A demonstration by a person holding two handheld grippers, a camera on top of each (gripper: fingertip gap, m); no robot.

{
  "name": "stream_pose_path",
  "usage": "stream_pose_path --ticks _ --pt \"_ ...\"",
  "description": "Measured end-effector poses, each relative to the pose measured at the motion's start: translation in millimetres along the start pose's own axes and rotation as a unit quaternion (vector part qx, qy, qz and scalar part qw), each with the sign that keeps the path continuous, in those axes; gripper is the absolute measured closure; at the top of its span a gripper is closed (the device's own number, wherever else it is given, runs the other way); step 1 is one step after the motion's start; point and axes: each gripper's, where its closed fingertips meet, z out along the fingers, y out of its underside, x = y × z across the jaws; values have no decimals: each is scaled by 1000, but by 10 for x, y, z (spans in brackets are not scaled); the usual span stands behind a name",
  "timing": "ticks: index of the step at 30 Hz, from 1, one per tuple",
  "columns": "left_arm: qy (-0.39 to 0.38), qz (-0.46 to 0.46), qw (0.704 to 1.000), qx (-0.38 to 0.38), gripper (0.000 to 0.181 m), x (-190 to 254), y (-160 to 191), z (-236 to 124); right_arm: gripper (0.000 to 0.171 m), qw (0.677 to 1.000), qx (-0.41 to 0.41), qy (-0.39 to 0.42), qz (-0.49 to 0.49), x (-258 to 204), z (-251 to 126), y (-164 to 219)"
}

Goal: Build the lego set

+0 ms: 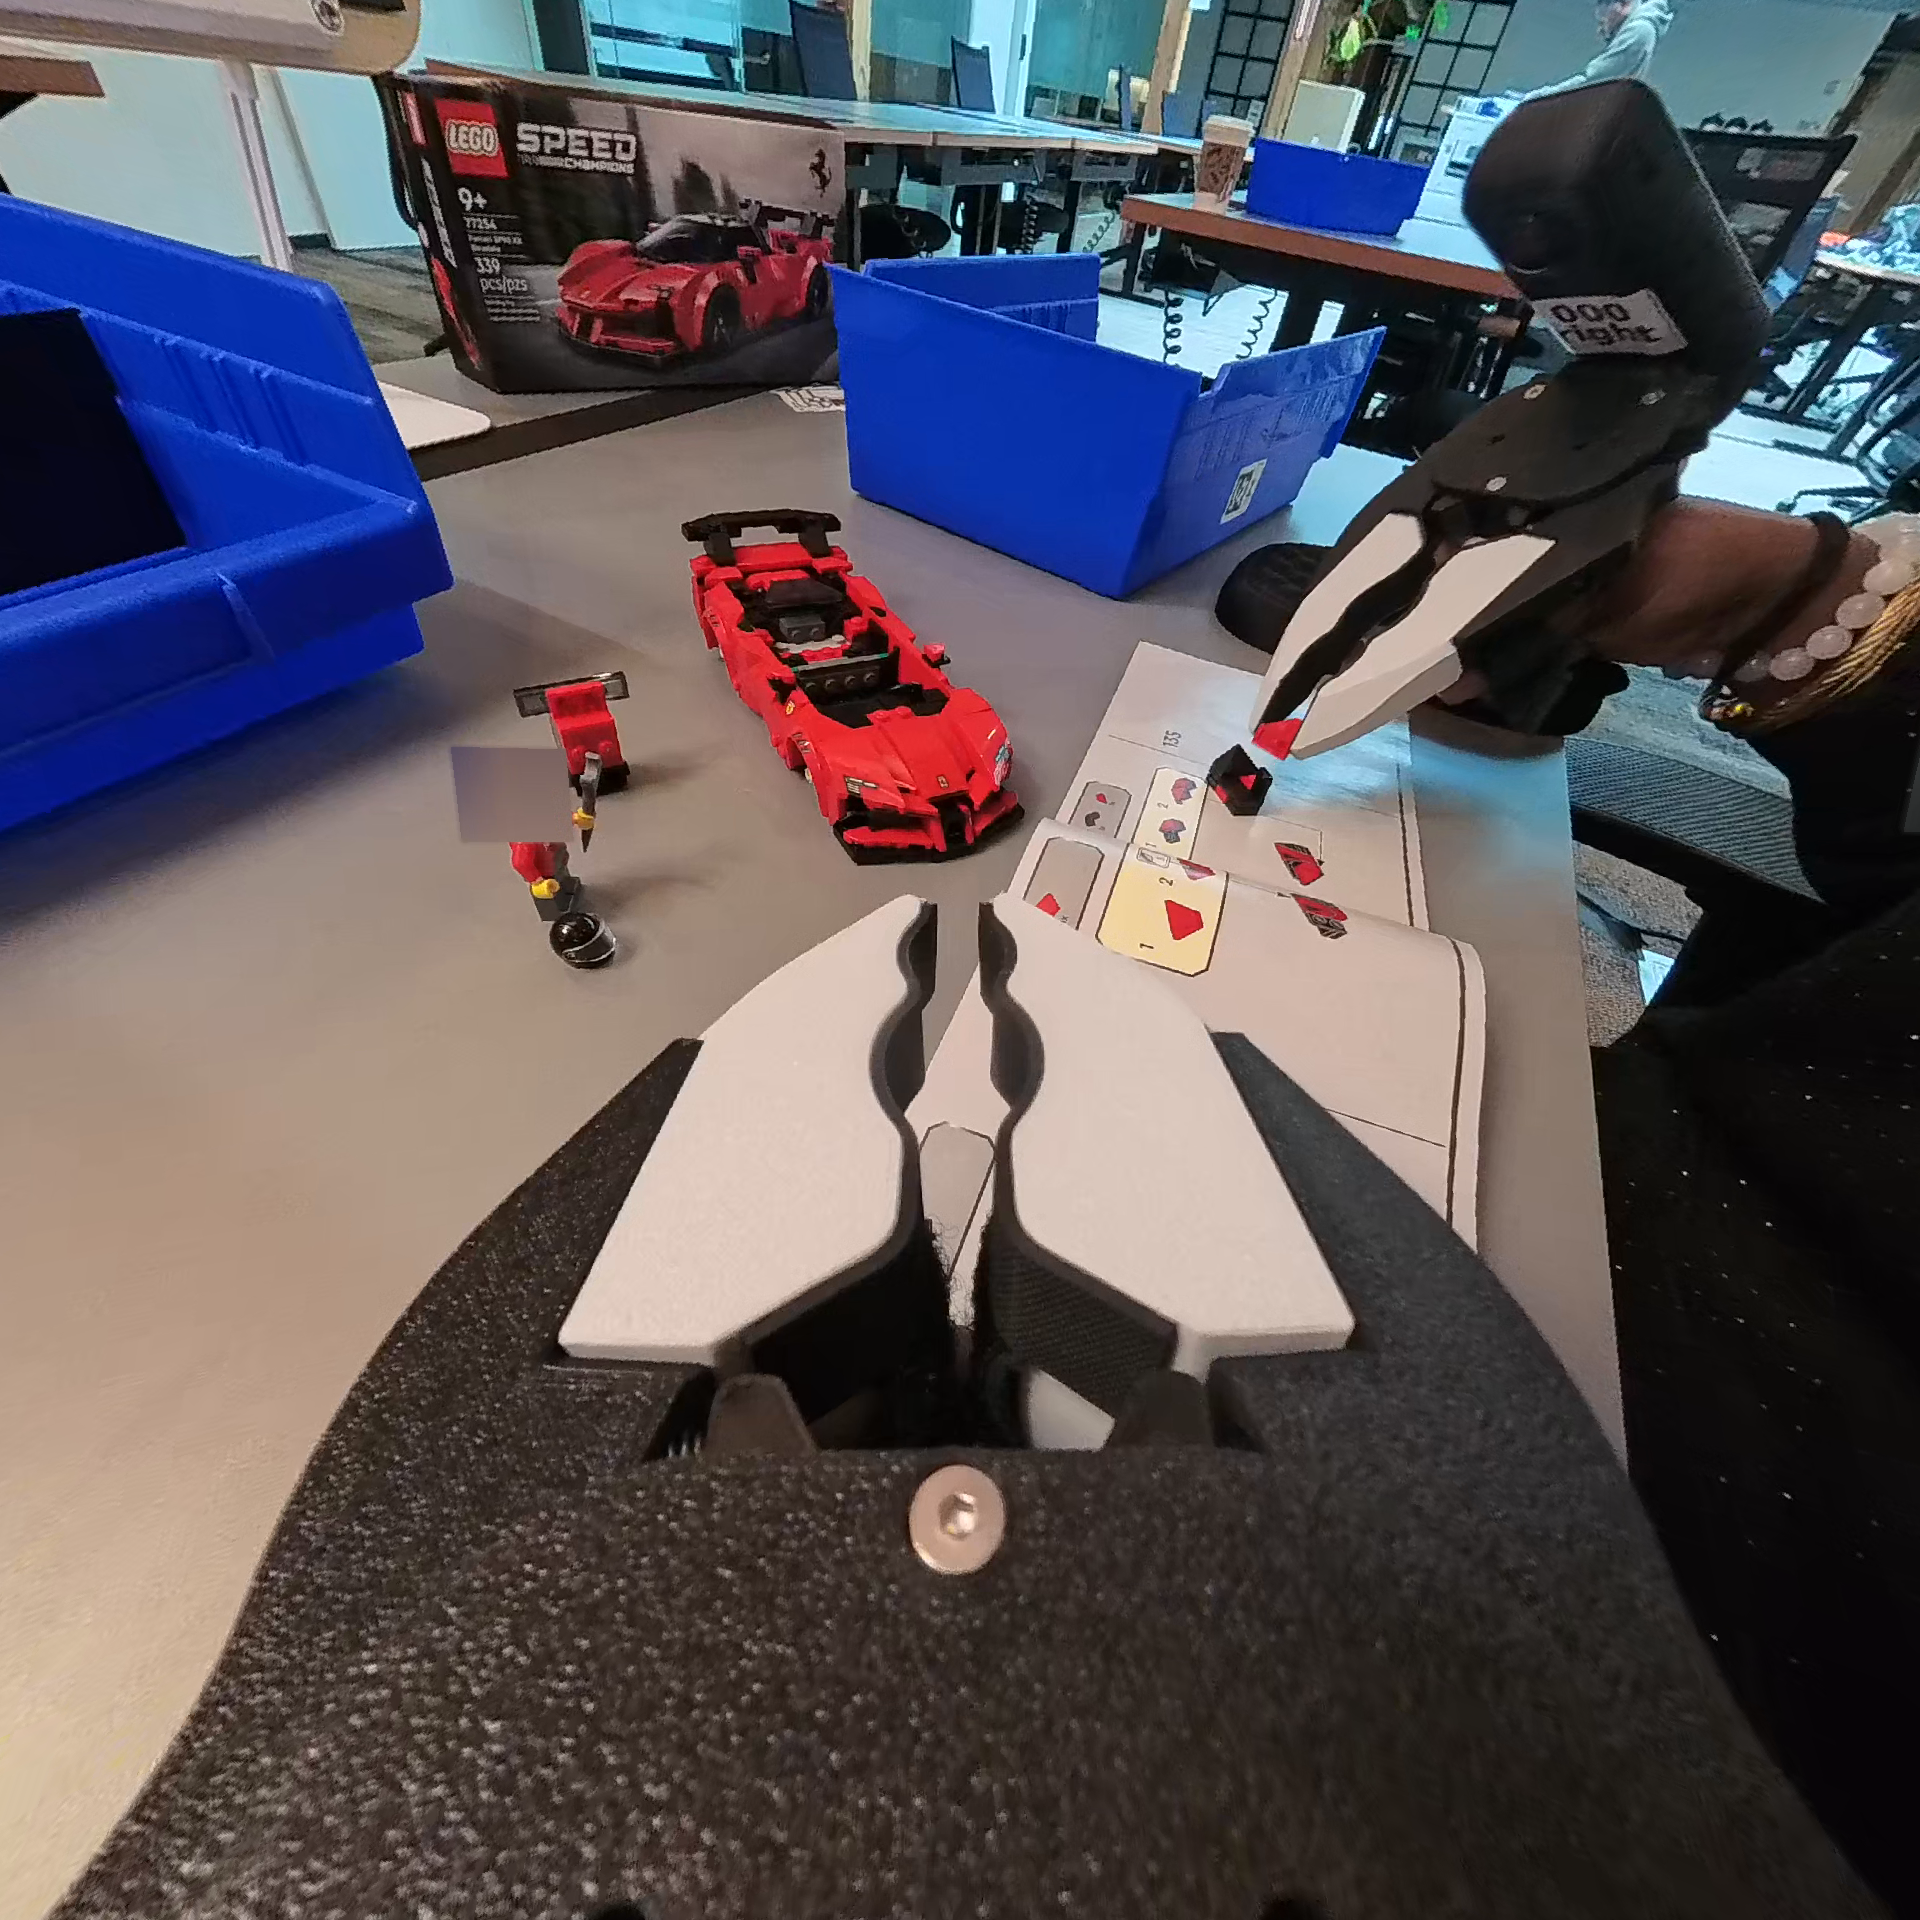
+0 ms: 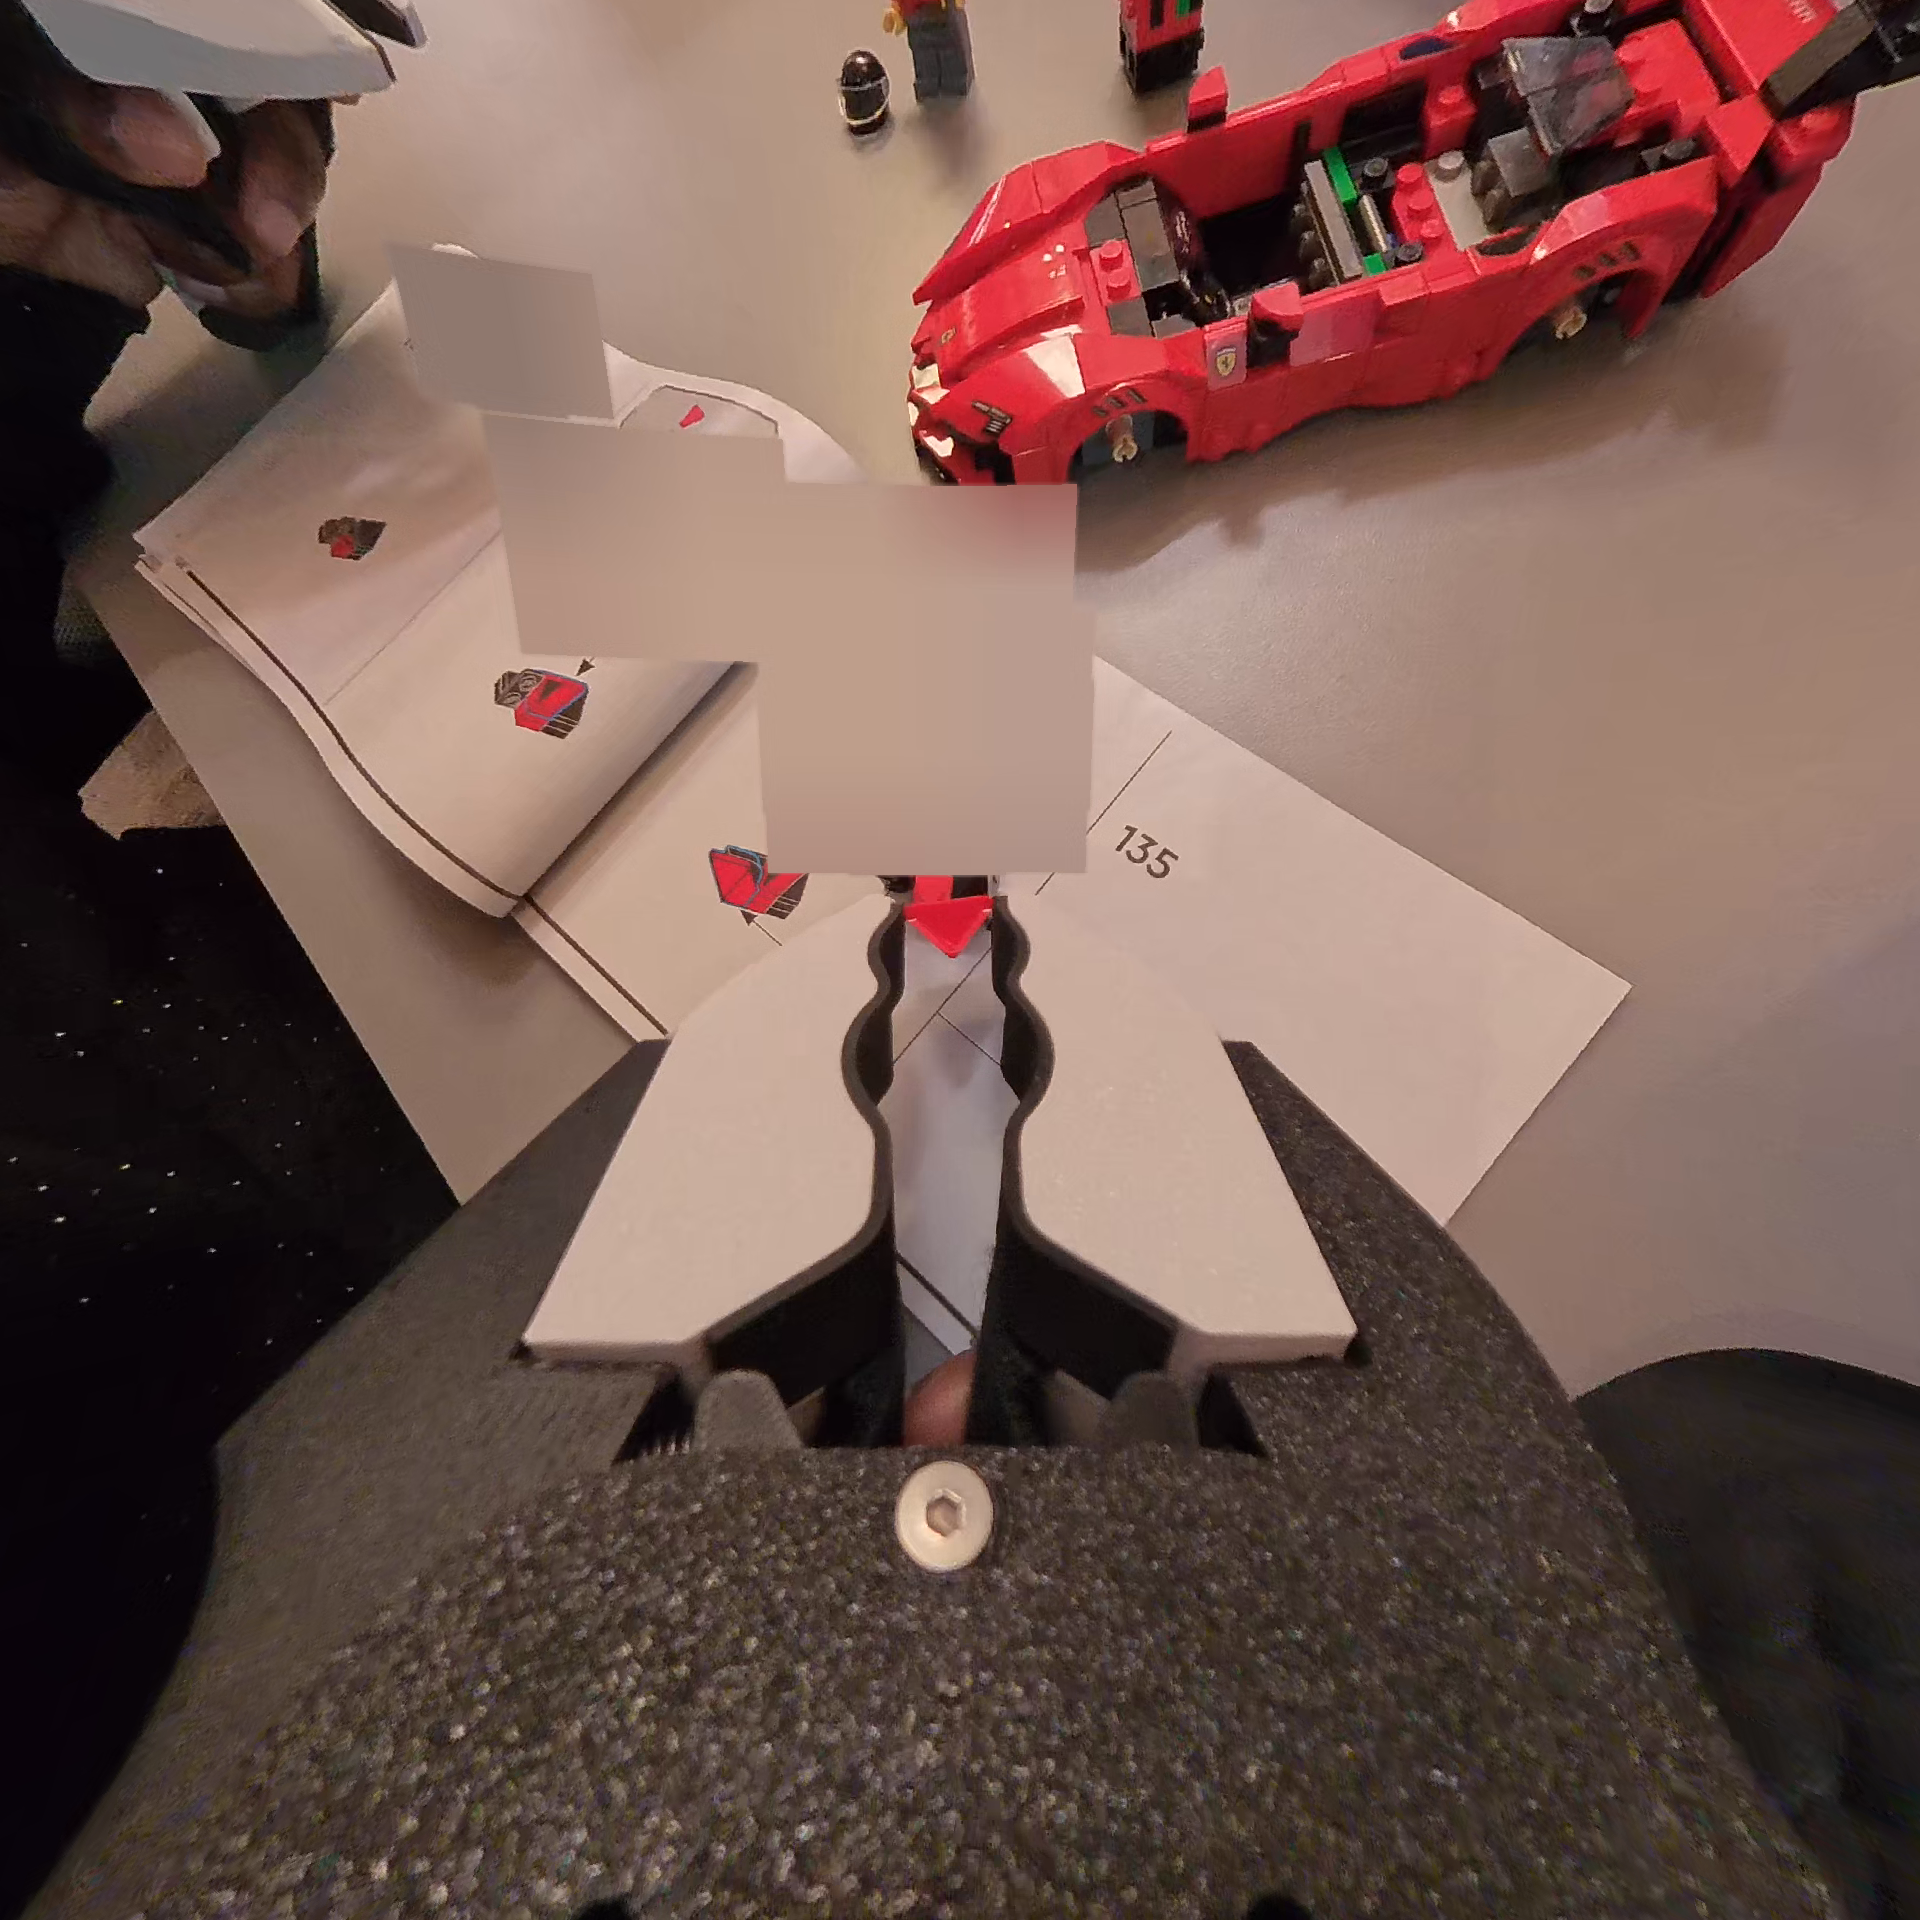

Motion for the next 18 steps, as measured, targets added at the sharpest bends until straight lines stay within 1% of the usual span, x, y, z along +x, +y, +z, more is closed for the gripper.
stream_pose_path --ticks 8,13,18 --pt "-4 7 1000 -13 174 6 31 21 155 1000 16 0 -4 8 -46 -49" --pt "-1 8 1000 -23 173 16 51 36 155 999 41 -4 -18 -18 -77 -158" --pt "14 25 997 -72 172 93 53 108 155 994 86 -49 -50 -237 -68 -410"
